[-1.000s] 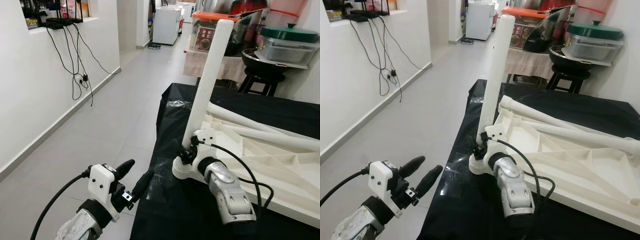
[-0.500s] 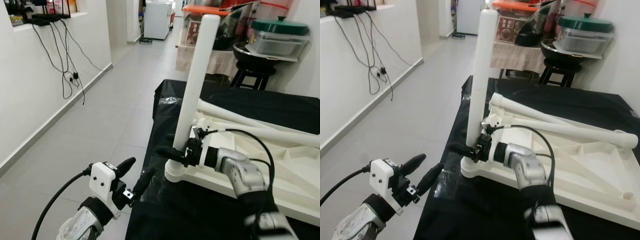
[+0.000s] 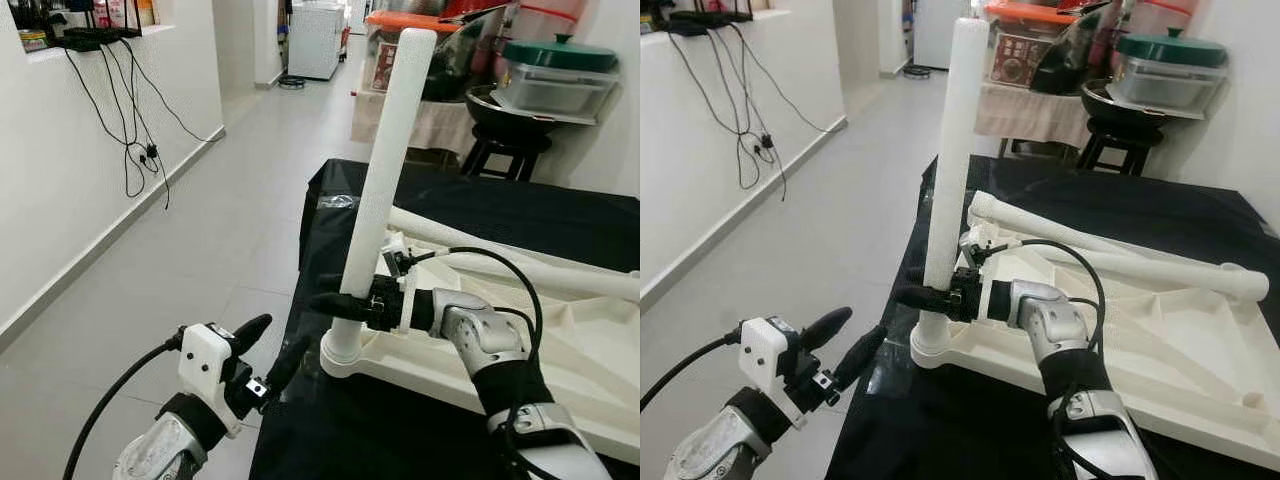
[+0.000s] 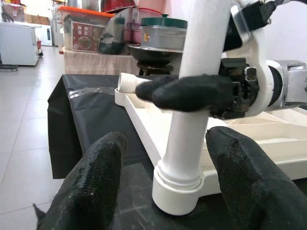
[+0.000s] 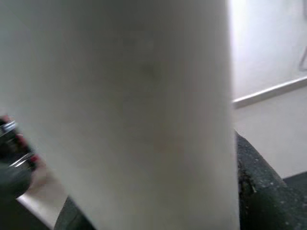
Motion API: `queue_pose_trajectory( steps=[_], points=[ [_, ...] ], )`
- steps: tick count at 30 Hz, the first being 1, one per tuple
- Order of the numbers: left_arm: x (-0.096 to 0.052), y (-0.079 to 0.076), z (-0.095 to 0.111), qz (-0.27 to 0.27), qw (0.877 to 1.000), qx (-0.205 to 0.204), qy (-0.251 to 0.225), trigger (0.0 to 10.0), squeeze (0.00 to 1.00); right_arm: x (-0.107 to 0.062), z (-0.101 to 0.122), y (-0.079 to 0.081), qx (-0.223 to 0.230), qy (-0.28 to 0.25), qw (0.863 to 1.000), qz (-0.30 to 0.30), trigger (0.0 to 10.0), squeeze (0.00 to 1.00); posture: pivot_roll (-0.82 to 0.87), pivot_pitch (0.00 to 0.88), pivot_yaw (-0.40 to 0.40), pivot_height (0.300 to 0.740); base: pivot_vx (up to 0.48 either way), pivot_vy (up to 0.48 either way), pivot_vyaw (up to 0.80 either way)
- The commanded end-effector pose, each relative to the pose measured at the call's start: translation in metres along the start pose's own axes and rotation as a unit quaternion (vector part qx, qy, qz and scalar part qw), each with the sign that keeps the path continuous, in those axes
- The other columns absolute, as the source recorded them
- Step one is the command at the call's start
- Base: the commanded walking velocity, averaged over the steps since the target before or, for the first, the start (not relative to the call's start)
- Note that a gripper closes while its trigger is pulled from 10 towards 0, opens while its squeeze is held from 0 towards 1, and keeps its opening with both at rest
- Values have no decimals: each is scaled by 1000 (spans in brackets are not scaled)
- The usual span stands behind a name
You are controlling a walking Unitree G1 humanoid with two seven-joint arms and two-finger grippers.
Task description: Building children table
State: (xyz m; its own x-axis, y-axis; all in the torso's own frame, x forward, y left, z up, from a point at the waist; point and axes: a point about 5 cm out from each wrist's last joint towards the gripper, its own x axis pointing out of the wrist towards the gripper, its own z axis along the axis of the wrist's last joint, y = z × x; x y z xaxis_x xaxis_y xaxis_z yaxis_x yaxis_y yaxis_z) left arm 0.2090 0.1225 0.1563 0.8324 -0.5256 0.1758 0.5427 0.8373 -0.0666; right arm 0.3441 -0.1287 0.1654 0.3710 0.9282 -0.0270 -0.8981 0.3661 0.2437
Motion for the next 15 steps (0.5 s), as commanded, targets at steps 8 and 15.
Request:
queue_pose_trajectory(
  steps=[8,15],
  points=[
    [-4,-3,2,-1,1000,-4,1,10000,0,-32,-21,-11,-48,-28,901,-430,0,0,94,0,-88,740,0,0,0],
    [-5,-1,2,-2,1000,-6,4,10000,0,-41,-29,12,-76,-37,858,-507,0,0,84,0,-74,740,0,0,0]
  ],
)
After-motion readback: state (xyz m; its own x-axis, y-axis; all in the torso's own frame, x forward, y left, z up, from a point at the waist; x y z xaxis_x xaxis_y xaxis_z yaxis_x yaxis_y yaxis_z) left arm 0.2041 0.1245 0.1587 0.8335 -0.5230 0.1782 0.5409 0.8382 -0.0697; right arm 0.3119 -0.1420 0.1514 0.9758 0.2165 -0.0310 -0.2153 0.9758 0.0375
